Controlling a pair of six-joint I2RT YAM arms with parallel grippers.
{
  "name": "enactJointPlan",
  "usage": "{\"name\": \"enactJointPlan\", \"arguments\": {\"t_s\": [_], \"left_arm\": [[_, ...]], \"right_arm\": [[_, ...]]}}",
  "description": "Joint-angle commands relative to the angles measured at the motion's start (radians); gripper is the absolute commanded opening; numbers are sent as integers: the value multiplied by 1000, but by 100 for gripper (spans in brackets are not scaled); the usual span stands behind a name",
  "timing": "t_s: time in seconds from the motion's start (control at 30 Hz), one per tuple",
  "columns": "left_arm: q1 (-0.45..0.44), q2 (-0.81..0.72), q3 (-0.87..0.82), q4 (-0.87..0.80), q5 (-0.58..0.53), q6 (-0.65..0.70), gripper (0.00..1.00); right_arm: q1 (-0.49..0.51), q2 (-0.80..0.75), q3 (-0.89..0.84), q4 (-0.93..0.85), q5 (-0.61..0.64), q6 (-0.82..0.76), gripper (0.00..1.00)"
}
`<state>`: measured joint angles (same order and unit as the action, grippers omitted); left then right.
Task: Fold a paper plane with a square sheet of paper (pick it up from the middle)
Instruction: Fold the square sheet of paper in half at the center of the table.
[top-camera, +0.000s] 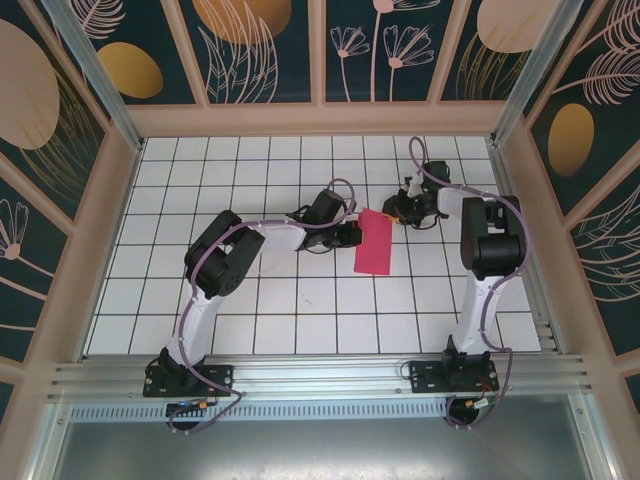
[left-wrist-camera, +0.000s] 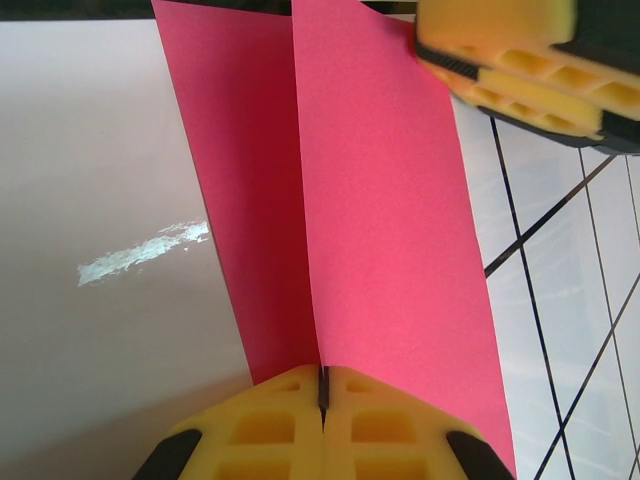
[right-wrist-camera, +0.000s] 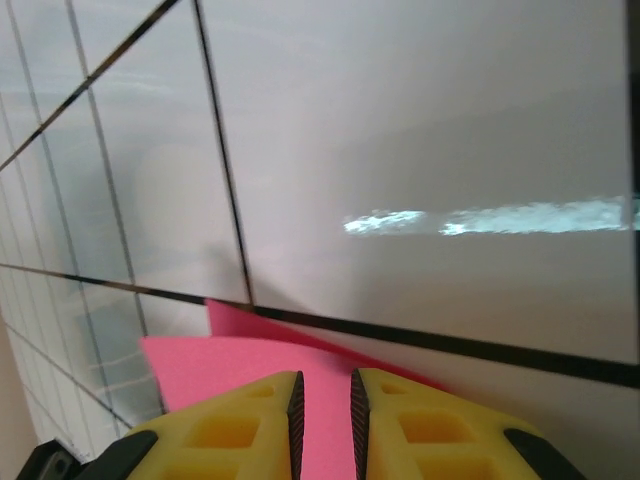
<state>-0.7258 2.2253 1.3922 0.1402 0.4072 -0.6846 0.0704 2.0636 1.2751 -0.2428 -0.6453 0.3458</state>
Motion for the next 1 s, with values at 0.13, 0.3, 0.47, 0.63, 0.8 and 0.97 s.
{"name": "enactJointPlan", "arguments": {"t_s": [0.13, 0.3, 0.47, 0.63, 0.8, 0.97], "left_arm": [[-3, 1, -36, -91, -2, 0, 2], [-4, -1, -42, -92, -5, -1, 2], [-4, -1, -38, -91, -5, -3, 1], [-4, -1, -37, -91, -2, -3, 1], [-4, -3, -37, -88, -3, -4, 1], [-4, -6, -42, -88, -5, -3, 1]], "right_arm": [[-14, 61, 40, -33, 41, -20, 24], [-14, -17, 66, -47, -9, -23, 25], [-13, -16, 86, -56, -8, -31, 25], [-15, 36, 66, -36, -5, -19, 25], [-18, 62, 38, -16, 25, -12, 25], [-20, 66, 52, -39, 31, -25, 25]]}}
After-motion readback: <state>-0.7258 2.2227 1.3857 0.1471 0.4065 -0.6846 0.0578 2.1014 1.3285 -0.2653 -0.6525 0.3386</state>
